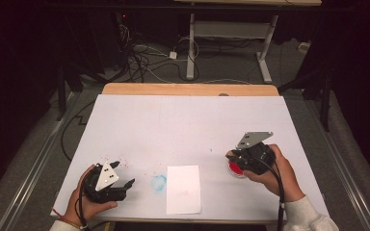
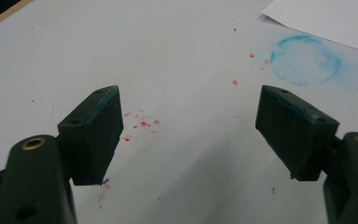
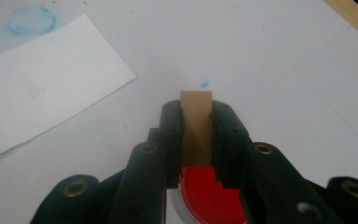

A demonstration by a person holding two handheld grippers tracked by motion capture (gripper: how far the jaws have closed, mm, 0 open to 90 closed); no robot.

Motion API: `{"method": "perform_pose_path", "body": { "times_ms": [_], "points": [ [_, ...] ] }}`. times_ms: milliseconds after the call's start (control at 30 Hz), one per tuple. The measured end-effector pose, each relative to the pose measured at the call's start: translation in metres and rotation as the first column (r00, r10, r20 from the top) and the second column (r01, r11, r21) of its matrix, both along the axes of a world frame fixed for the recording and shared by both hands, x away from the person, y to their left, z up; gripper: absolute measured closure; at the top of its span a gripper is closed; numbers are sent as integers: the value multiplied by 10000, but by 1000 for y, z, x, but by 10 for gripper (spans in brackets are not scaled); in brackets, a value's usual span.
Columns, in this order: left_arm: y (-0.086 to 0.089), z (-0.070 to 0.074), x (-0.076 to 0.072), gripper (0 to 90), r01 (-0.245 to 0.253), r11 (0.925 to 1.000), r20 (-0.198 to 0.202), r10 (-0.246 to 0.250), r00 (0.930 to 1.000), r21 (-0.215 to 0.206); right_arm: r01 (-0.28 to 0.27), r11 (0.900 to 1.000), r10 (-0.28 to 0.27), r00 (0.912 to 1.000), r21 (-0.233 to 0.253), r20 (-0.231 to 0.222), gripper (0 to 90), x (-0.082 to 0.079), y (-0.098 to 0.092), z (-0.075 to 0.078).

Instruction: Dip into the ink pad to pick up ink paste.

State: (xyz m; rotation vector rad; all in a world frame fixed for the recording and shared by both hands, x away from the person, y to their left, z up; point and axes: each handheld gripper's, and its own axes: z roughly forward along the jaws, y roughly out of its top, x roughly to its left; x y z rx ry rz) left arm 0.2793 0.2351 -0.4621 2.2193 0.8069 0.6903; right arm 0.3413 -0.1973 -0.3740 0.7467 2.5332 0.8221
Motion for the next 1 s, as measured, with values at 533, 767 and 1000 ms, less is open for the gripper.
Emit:
{"method": "perform_pose_path", "body": {
  "times_ms": [533, 767, 1000],
  "points": [
    [3, -3, 2, 226, 54, 9998, -117, -56, 9999, -182, -852, 9961, 850, 9963, 236, 92, 763, -3, 30, 8],
    [4, -3, 2, 227, 76, 9999, -95, -78, 9999, -153, -1098, 9938, 1097, 9939, 147, 63, 763, -4, 42, 6],
    [7, -3, -2, 226, -100, 9996, -226, 94, 9997, -260, -1252, 9920, 1250, 9921, 132, 135, 763, -3, 50, 7]
  ]
}}
